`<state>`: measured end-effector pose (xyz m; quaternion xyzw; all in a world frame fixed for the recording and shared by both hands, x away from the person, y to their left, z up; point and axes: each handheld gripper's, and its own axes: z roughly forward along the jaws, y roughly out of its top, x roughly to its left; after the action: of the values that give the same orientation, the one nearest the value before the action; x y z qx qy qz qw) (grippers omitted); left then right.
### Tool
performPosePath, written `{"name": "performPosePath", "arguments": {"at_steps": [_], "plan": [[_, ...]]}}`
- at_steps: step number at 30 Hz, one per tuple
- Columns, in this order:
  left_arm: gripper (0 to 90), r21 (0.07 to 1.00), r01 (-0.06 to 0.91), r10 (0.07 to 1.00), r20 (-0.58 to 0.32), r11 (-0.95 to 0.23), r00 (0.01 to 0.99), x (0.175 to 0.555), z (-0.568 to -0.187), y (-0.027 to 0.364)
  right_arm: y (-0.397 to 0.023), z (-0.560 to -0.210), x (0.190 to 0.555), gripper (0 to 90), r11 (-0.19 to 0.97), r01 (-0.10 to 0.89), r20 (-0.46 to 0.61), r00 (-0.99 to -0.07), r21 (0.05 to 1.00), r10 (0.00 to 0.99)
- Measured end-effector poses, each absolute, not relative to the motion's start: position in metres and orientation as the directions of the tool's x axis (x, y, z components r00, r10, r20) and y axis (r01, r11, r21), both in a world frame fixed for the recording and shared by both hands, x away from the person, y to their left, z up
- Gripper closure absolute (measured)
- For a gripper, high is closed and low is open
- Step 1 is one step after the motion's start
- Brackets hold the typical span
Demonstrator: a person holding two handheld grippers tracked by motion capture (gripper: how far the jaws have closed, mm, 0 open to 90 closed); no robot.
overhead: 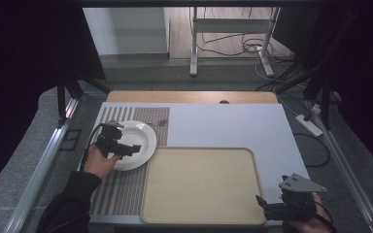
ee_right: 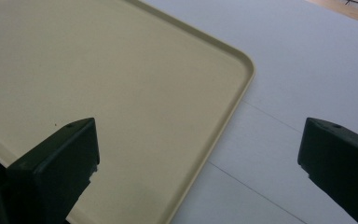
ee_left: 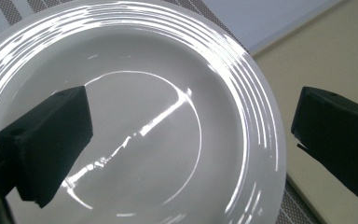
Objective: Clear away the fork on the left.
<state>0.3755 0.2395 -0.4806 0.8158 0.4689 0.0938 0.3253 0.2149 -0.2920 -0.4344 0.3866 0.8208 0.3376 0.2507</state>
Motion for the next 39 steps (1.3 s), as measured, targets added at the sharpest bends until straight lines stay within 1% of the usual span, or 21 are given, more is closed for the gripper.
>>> {"name": "performPosePath", "arguments": {"at_steps": [12,28,30,33,38,39], "plan": [[0.0,0.607,0.705,0.838,-0.113,-0.368,0.534,0.412,-0.484,0.234,-0.292,-0.435,0.215,0.0,0.478,0.466,-0.152,-0.579,0.745,0.801],[0.2,0.598,0.710,0.840,-0.110,-0.371,0.531,0.456,-0.485,0.227,-0.292,-0.435,0.215,0.0,0.482,0.469,-0.153,-0.581,0.740,0.800],[2.9,0.591,0.715,0.838,-0.115,-0.373,0.533,0.461,-0.485,0.227,-0.292,-0.435,0.215,0.0,0.480,0.468,-0.151,-0.581,0.742,0.800],[9.5,0.579,0.725,0.852,-0.095,-0.374,0.515,0.469,-0.484,0.228,-0.292,-0.435,0.215,0.0,0.480,0.468,-0.150,-0.582,0.742,0.799],[31.1,0.574,0.739,0.865,-0.103,-0.351,0.491,0.484,-0.483,0.235,-0.292,-0.435,0.215,0.0,0.480,0.468,-0.150,-0.582,0.742,0.800],[39.0,0.567,0.745,0.865,-0.108,-0.351,0.490,0.488,-0.483,0.236,-0.292,-0.435,0.215,0.0,0.479,0.469,-0.149,-0.582,0.742,0.800]]}}
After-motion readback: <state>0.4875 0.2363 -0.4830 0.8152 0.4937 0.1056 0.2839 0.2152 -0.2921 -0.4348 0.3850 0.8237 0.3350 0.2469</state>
